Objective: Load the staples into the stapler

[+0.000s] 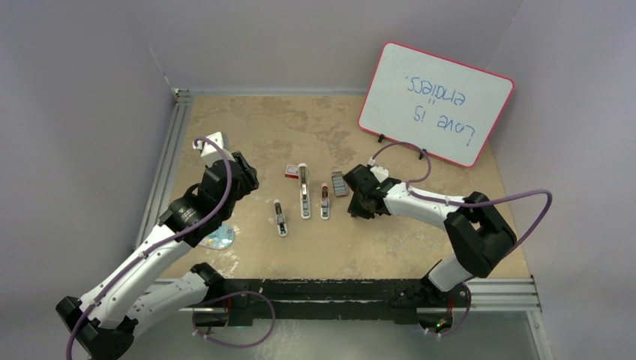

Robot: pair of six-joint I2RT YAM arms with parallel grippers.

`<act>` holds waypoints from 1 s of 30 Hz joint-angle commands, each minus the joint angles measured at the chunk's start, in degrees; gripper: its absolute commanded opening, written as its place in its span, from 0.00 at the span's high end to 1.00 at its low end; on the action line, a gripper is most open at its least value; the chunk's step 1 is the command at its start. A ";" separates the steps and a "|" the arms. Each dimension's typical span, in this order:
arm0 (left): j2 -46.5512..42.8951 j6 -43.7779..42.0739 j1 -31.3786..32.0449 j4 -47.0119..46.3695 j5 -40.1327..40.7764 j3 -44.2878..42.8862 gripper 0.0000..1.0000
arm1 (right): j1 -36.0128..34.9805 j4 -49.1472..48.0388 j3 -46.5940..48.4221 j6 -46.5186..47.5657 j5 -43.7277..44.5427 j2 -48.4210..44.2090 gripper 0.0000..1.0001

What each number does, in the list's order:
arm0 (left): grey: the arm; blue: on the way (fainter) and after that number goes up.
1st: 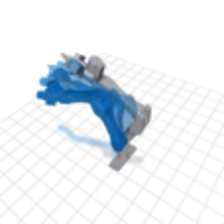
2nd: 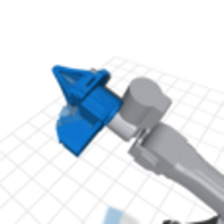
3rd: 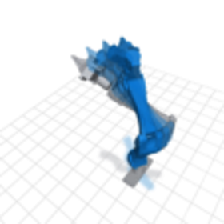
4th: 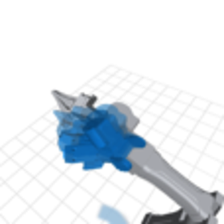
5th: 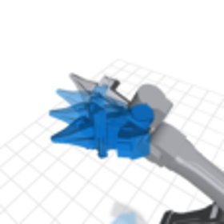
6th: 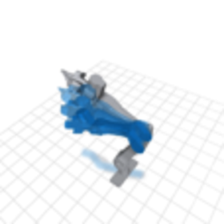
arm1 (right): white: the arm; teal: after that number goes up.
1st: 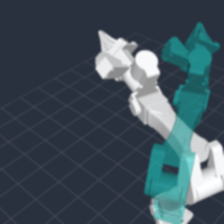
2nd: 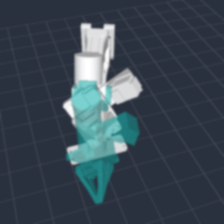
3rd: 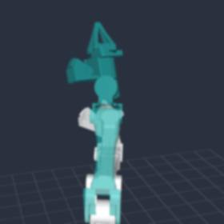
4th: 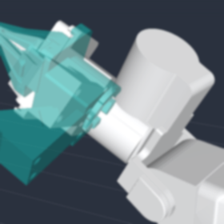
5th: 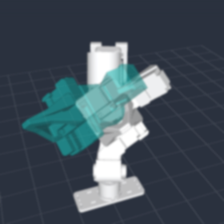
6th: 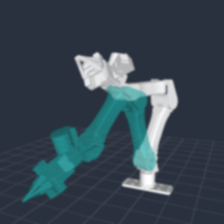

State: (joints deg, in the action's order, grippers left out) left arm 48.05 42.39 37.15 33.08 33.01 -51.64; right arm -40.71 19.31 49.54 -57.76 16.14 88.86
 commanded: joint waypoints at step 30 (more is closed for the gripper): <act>-1.13 -0.73 -0.29 -2.30 0.21 0.04 0.60 | 0.26 1.64 4.51 2.00 1.55 4.02 0.72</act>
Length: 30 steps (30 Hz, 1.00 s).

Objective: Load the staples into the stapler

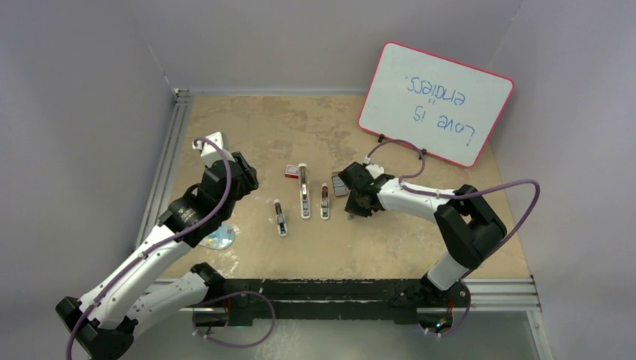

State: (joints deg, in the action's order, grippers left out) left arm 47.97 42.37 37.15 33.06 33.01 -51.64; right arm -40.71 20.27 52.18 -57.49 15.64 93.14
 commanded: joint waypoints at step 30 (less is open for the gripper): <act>-1.12 -0.18 -0.32 -2.14 0.00 0.19 0.60 | -3.40 4.62 -1.29 4.50 -1.82 -1.35 0.77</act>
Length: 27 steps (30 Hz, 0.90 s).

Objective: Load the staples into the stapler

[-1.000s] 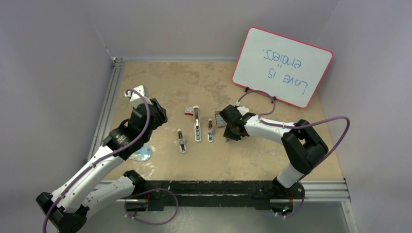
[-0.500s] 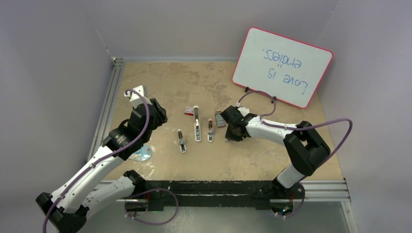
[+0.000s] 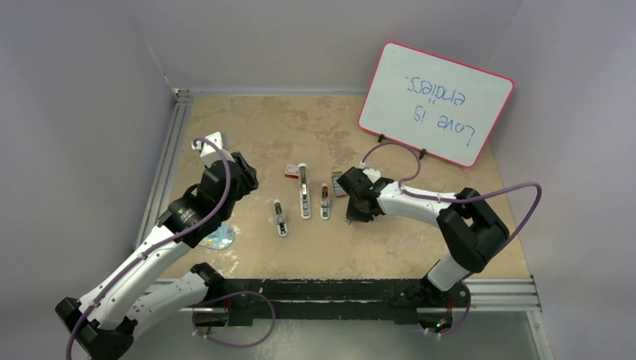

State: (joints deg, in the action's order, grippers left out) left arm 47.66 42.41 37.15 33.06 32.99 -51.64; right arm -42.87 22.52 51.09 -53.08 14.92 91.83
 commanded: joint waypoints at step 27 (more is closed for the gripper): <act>-0.71 -0.23 -0.28 -2.20 -0.09 0.13 0.60 | -5.57 3.58 6.39 -0.11 0.25 1.43 0.61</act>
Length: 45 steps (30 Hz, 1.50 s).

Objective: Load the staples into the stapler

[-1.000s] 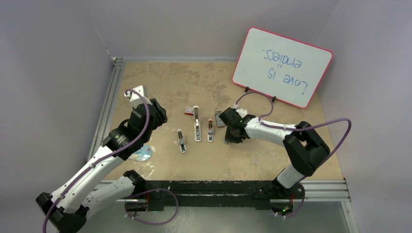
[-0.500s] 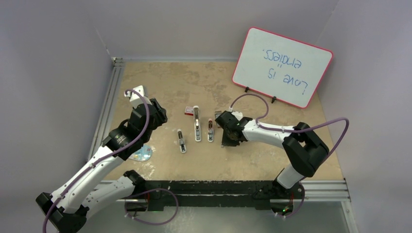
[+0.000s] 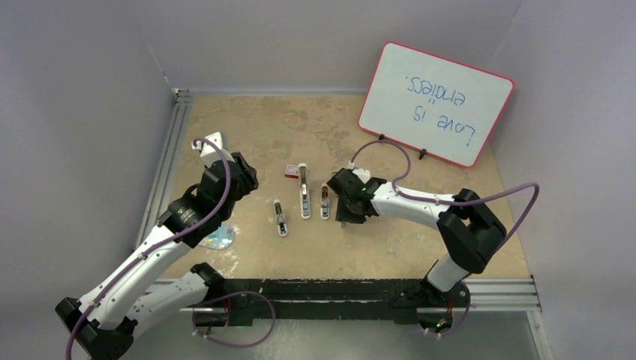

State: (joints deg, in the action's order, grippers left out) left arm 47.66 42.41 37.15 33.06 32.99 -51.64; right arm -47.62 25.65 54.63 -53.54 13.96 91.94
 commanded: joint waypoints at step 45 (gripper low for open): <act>-0.57 -0.23 -0.28 -2.06 0.14 0.19 0.59 | -2.21 -0.07 3.56 0.31 4.00 5.51 0.81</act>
State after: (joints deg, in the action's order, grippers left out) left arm 47.66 42.41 37.15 33.06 32.99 -51.64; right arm -49.25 25.19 57.30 -52.05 15.99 97.17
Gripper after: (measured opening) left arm 0.406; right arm 0.218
